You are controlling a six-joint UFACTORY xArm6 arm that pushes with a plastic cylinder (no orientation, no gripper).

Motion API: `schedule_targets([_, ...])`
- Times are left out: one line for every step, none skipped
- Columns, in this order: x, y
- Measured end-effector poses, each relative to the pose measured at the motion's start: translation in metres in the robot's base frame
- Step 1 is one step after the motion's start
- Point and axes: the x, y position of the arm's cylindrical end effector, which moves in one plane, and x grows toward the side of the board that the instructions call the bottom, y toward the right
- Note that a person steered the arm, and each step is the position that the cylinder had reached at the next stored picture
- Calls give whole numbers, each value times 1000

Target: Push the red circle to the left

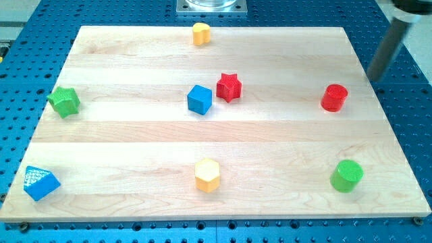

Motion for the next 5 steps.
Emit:
schedule_targets([48,-39])
schedule_targets([52,-132])
schedule_targets([37,-212])
schedule_targets([28,-179])
schedule_targets([27,-179])
